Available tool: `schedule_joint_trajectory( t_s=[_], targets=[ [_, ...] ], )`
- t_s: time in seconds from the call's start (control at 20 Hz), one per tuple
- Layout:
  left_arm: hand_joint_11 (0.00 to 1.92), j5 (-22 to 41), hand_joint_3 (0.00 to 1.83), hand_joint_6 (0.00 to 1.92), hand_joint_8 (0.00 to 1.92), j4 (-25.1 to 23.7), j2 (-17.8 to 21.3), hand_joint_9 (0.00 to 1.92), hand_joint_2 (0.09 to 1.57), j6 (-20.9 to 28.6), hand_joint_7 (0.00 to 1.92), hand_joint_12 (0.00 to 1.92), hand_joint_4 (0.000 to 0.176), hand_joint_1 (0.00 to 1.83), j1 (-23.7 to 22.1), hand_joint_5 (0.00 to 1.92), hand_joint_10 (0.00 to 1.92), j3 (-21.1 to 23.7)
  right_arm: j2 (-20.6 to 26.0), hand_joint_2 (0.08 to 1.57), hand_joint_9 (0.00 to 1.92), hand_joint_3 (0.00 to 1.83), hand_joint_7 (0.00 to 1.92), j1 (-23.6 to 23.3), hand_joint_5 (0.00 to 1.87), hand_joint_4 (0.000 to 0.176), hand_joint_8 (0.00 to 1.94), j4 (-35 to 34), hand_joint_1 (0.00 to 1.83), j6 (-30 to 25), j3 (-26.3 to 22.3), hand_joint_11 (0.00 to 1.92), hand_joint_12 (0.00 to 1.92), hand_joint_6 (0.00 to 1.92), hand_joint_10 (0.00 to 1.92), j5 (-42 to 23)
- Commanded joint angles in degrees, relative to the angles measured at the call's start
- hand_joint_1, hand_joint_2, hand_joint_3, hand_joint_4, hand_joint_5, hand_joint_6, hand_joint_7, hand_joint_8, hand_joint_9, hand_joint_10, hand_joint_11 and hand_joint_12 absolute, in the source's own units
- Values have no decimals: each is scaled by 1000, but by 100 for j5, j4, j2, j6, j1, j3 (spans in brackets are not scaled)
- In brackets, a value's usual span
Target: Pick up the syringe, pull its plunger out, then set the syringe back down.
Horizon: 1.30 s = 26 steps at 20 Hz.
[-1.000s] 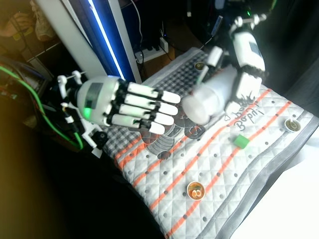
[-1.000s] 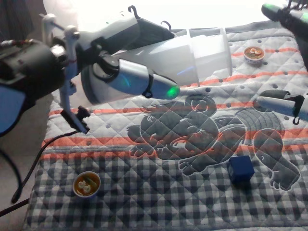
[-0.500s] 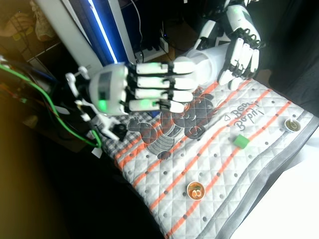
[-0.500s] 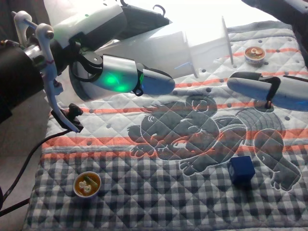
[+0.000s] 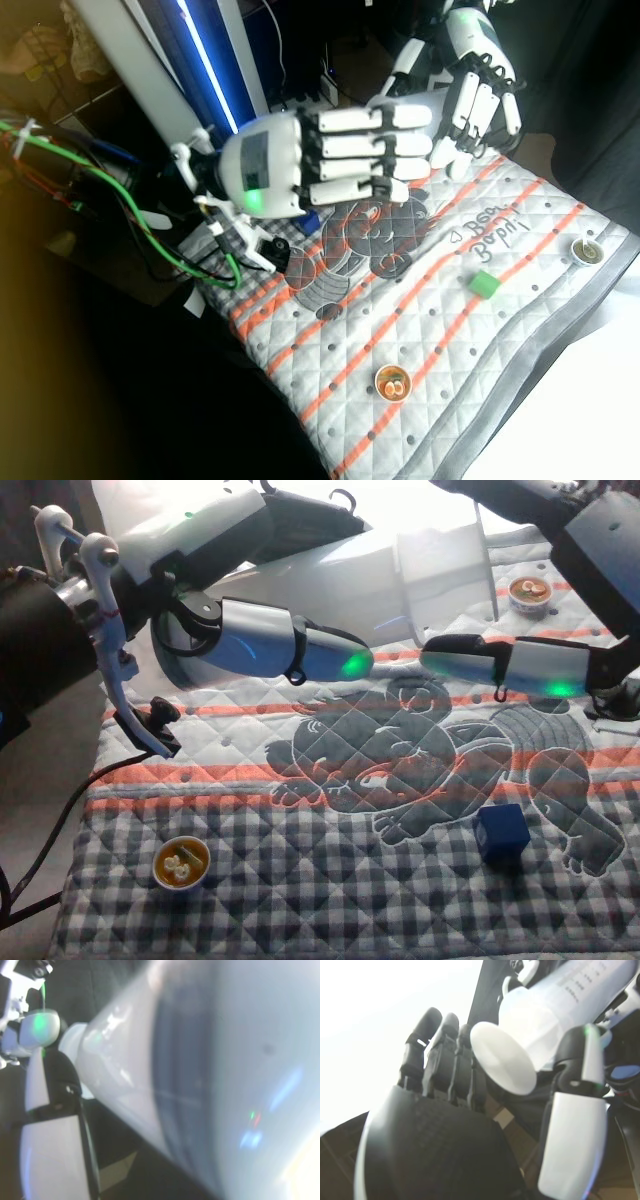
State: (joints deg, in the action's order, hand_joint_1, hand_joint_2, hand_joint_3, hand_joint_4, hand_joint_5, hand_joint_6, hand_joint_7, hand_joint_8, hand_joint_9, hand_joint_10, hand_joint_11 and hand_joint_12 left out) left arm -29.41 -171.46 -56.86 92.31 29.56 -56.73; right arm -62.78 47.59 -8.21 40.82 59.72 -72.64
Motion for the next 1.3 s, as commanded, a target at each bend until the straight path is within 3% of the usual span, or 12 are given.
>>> schedule_joint_trajectory(
  t_s=[0.0, 0.05, 0.1, 0.15, 0.2, 0.25, 0.3, 0.35, 0.55, 0.7, 1.0, 1.25],
  targets=[
    [644, -965, 0, 722, 1114, -112, -3, 883, 1150, 116, 841, 1573, 0, 1452, -90, 466, 1355, 5, -62, 1012, 435, 0, 562, -103, 563, 0, 289, 221, 1174, -54, 4, 152, 1428, 306, 620, -506],
    [406, -965, 0, 484, 1267, -112, -14, 767, 1190, 116, 803, 1678, 0, 1348, -91, 527, 1118, 4, -67, 1052, 381, 0, 522, -103, 600, 0, 652, 231, 1178, -54, 5, 225, 1487, 565, 1014, -503],
    [135, -966, 19, 1210, 987, -112, -18, 455, 1243, 115, 495, 1820, 0, 1135, -91, 661, 1020, 3, -68, 1191, 501, 8, 692, -103, 754, 4, 1221, 236, 1156, -54, 5, 383, 1542, 1168, 1246, -503],
    [313, -966, 7, 1106, 1314, -112, -18, 623, 1198, 116, 754, 1901, 0, 1187, -90, 841, 1406, -2, -67, 1209, 593, 2, 756, -103, 815, 15, 1291, 240, 1162, -54, 5, 507, 1645, 1296, 1387, -502],
    [467, -966, 0, 1058, 1285, -112, -17, 739, 1169, 117, 850, 1917, 0, 1203, -88, 913, 1460, -8, -67, 1204, 623, 0, 774, -103, 857, 11, 1311, 240, 1173, -54, 6, 557, 1707, 1272, 1460, -503],
    [342, -966, 0, 1095, 1130, -112, -17, 688, 1168, 121, 901, 1819, 0, 1325, -83, 926, 1460, -17, -66, 1195, 714, 0, 828, -103, 852, 25, 1267, 240, 1181, -54, 8, 641, 1706, 1262, 1456, -503],
    [367, -965, 0, 1143, 1099, -112, -15, 737, 1163, 127, 930, 1831, 0, 1355, -70, 880, 1422, -27, -65, 1200, 742, 0, 809, -103, 856, 0, 1407, 243, 1186, -54, 8, 700, 1826, 1162, 1617, -504],
    [408, -964, 0, 1120, 1063, -112, -12, 760, 1158, 133, 948, 1802, 0, 1363, -56, 862, 1432, -37, -64, 1201, 741, 0, 810, -103, 850, 0, 1416, 242, 1185, -54, 6, 681, 1828, 1157, 1642, -506],
    [300, -963, 0, 1122, 1165, -112, 27, 689, 1161, 142, 833, 1785, 0, 1212, -28, 951, 1015, -54, -61, 1211, 610, 4, 734, -102, 869, 0, 1453, 239, 1170, -54, -11, 576, 1799, 1175, 1626, -538],
    [451, -968, 0, 1200, 1272, -112, 107, 691, 1192, 142, 816, 1732, 13, 1183, -28, 856, 1154, -40, 84, 1209, 671, 1, 776, -100, 837, 21, 1366, 219, 1168, -54, -34, 614, 1747, 1244, 1525, -585],
    [243, -1064, 1, 1301, 1289, -9, 285, 573, 1214, 143, 739, 1787, 0, 1185, 73, 854, 1189, 26, 481, 1243, 496, 2, 654, 283, 843, 0, 1647, -299, 1187, -49, -75, 463, 1914, 1136, 1757, -868],
    [235, -1149, 0, 1245, 1262, 92, 356, 601, 1198, 144, 799, 1754, 4, 1183, 162, 854, 1182, 55, 643, 1203, 818, 0, 859, 464, 801, 0, 1386, -581, 1195, 33, -106, 764, 1777, 1187, 1589, -1035]
  ],
)
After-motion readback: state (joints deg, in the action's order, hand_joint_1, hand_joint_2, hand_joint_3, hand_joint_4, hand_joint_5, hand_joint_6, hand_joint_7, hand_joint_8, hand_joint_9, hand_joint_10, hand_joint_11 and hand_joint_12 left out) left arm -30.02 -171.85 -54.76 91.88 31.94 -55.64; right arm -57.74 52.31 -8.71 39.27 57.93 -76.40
